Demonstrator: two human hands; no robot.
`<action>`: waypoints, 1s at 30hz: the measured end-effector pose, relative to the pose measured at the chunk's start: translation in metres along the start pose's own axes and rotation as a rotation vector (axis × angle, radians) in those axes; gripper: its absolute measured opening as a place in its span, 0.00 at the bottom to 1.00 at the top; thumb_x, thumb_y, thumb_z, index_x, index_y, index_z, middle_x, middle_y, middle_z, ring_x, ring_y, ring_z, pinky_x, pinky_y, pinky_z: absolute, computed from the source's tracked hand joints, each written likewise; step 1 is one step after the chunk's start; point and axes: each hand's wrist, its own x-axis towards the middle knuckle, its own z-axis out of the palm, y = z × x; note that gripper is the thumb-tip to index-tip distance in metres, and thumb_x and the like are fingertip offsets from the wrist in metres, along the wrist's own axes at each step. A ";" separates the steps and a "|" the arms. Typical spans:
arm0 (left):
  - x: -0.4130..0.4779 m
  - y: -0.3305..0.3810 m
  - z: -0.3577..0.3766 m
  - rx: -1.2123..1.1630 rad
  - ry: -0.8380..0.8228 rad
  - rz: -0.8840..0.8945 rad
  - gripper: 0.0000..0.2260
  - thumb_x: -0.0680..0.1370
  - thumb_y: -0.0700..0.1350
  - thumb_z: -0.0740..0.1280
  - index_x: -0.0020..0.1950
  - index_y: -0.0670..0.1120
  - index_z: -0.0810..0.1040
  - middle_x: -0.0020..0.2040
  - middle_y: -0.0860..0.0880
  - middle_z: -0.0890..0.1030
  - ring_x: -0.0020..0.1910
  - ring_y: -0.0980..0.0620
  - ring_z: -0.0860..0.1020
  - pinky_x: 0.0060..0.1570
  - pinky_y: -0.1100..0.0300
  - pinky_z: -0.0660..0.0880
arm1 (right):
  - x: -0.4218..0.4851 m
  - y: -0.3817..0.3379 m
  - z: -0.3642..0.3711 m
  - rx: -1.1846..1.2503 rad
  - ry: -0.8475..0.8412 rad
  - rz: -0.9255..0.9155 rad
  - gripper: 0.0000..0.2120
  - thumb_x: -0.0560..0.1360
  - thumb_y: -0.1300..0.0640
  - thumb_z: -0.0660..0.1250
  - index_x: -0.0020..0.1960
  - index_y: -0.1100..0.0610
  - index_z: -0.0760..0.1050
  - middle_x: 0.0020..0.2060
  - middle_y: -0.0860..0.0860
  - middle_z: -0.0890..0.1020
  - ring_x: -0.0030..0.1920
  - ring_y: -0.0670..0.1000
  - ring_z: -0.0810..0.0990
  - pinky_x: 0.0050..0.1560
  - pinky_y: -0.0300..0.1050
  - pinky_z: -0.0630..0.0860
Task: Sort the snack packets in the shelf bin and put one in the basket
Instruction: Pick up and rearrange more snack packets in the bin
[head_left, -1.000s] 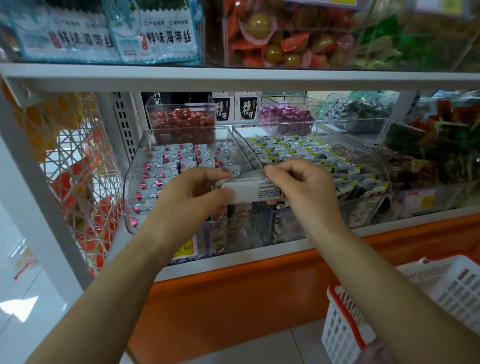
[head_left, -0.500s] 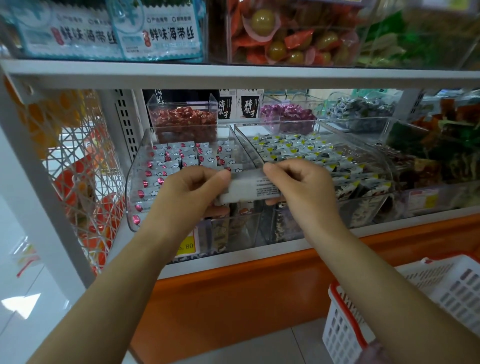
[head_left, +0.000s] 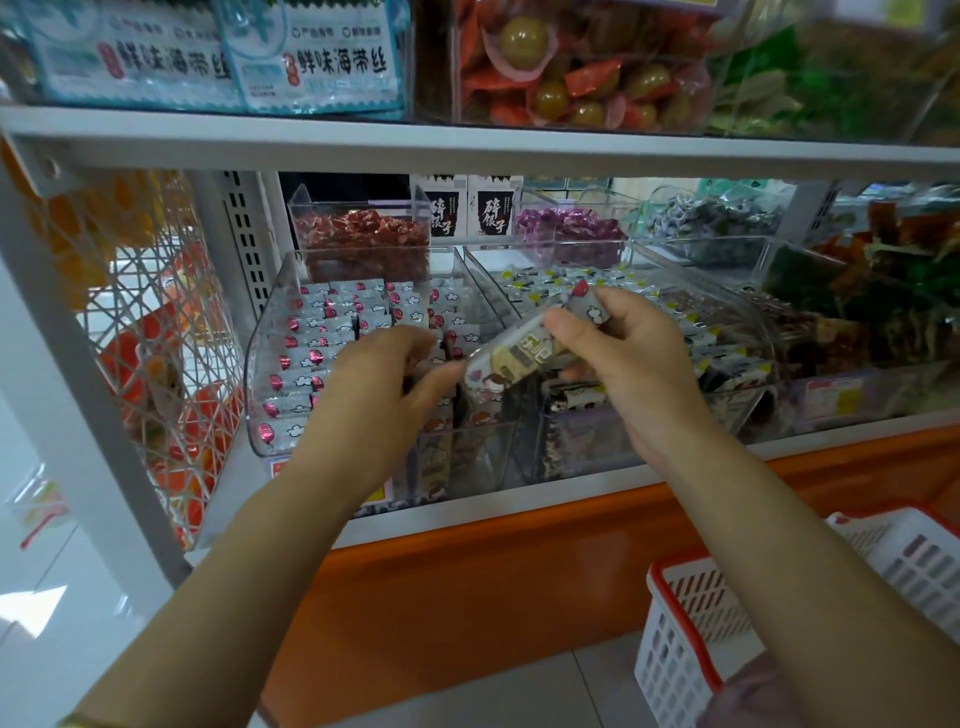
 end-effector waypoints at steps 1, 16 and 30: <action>0.001 -0.003 0.000 0.109 -0.036 0.035 0.15 0.77 0.51 0.63 0.61 0.46 0.77 0.53 0.51 0.77 0.52 0.50 0.74 0.51 0.54 0.73 | 0.002 -0.001 -0.002 -0.047 -0.015 -0.012 0.02 0.75 0.57 0.67 0.44 0.53 0.77 0.38 0.50 0.81 0.37 0.45 0.80 0.33 0.39 0.79; -0.003 -0.011 0.000 0.339 -0.135 0.027 0.08 0.77 0.45 0.63 0.55 0.51 0.77 0.54 0.52 0.78 0.58 0.48 0.69 0.59 0.50 0.60 | 0.018 -0.011 0.012 -0.584 -0.228 -0.275 0.17 0.72 0.53 0.71 0.60 0.56 0.77 0.56 0.51 0.79 0.52 0.43 0.72 0.49 0.29 0.66; -0.001 -0.007 0.000 0.241 -0.197 -0.030 0.05 0.77 0.43 0.63 0.52 0.50 0.75 0.48 0.53 0.75 0.53 0.47 0.71 0.59 0.47 0.68 | 0.012 0.004 0.021 -1.012 -0.296 -0.475 0.18 0.71 0.46 0.70 0.58 0.53 0.79 0.53 0.49 0.81 0.59 0.51 0.70 0.53 0.44 0.58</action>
